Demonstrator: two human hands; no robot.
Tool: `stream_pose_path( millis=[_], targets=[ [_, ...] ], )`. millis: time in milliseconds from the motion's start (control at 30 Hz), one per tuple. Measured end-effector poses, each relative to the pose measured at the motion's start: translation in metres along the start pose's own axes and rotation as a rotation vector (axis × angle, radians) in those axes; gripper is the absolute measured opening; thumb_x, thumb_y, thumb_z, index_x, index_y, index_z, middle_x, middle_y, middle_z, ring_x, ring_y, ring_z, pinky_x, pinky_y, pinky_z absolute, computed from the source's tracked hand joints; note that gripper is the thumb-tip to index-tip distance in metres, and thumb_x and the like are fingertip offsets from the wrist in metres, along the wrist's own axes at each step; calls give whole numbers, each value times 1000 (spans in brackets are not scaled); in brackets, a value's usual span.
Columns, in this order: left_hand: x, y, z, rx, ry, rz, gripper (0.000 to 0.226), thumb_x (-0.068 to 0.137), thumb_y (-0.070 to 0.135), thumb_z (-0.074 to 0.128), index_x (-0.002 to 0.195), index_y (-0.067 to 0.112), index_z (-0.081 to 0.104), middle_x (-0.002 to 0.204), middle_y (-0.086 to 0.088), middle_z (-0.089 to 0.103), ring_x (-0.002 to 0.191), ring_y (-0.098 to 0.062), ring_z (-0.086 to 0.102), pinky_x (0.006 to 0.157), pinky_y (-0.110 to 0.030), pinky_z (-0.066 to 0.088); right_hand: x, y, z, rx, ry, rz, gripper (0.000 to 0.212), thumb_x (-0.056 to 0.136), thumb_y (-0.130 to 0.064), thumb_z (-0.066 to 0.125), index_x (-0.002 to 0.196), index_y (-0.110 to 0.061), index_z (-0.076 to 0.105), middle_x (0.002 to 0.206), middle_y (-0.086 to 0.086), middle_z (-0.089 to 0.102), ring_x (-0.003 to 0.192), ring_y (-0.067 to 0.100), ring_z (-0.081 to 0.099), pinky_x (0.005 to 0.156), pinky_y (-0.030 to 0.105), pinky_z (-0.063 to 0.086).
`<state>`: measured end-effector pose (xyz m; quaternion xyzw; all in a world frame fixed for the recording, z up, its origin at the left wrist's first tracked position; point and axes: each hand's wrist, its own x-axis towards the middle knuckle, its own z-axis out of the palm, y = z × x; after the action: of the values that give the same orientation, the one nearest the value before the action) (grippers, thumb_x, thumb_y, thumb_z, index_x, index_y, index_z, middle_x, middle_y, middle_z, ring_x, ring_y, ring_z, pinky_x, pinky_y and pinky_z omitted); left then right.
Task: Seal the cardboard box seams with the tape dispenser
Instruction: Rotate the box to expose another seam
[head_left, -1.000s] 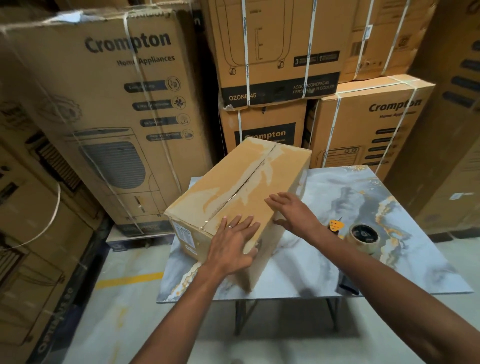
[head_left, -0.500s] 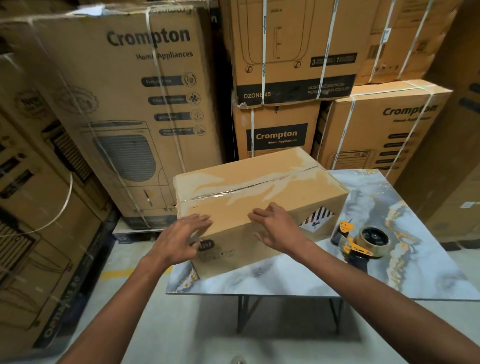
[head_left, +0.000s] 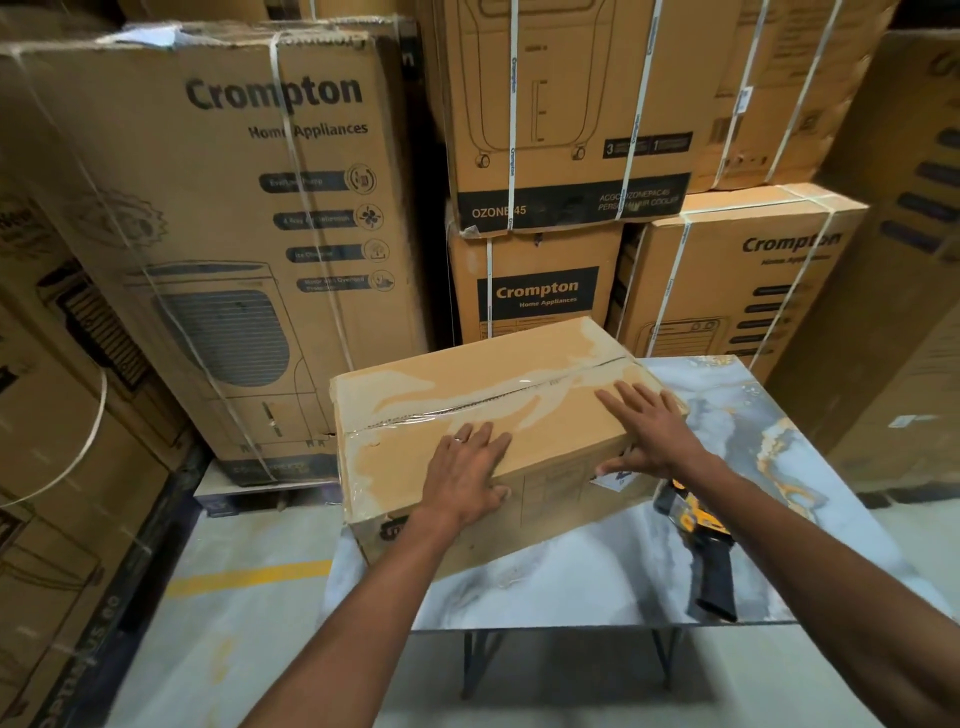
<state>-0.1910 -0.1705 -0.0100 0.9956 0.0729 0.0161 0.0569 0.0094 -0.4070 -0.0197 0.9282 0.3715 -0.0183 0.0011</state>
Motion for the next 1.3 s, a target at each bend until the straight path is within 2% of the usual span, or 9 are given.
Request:
stream_pose_path(
  millis=[233,467,667,733,833,933,1033,1133,1300],
  targets=[
    [-4,-32,0,-92,-38,-30,87,88,43,73,159,36,23,169,7,15,155,-19,12,126,-41,11,-8,-21,13,-19,78,11,120,61,-94,55,159,-37,16,165,9,21,148,37,20,118,57,15],
    [-38,-92,-9,-221,-33,-74,88,82,31,83,154,38,33,163,20,21,154,-11,15,125,-40,17,-37,-89,29,42,257,20,105,56,-90,56,140,-27,55,139,15,56,122,46,50,99,57,40],
    [-58,-111,-4,-253,-7,-73,95,76,38,86,154,33,33,158,21,20,155,-16,16,126,-42,12,-62,-118,35,116,320,38,87,67,-81,51,138,-30,57,141,12,54,125,44,48,103,55,34],
    [-55,-96,-4,-253,-34,-65,99,76,60,77,157,29,30,163,14,17,155,-17,12,126,-44,8,-66,-112,35,149,344,22,85,72,-84,47,139,-32,56,145,8,52,128,39,47,105,52,32],
    [-41,-60,-5,-270,-54,-28,108,73,91,40,158,26,28,166,8,15,155,-17,10,126,-47,6,-72,-102,31,242,390,24,80,81,-84,46,139,-30,56,148,1,51,134,27,42,110,44,31],
    [-15,-21,0,-266,-57,9,91,89,81,24,159,23,24,167,1,11,155,-21,10,124,-46,4,-78,-93,27,432,488,69,63,94,-69,47,138,-25,57,144,-3,54,134,20,42,111,38,33],
    [14,15,4,-264,-78,71,70,103,63,24,159,22,21,168,-2,8,156,-23,7,124,-46,2,-84,-76,30,721,616,223,49,103,-49,48,144,-24,52,144,-6,53,135,14,41,112,33,32],
    [40,43,8,-220,-113,133,69,104,60,22,161,21,15,169,-4,3,156,-24,3,125,-48,1,-88,-47,53,865,624,486,51,104,-46,46,151,-24,43,150,1,48,140,20,37,115,40,31],
    [74,74,13,-187,-140,162,70,105,58,22,162,19,11,170,-4,1,156,-24,1,126,-48,0,-110,15,108,781,358,957,78,93,-55,56,154,-11,33,153,20,42,139,41,38,113,56,33]
  ],
)
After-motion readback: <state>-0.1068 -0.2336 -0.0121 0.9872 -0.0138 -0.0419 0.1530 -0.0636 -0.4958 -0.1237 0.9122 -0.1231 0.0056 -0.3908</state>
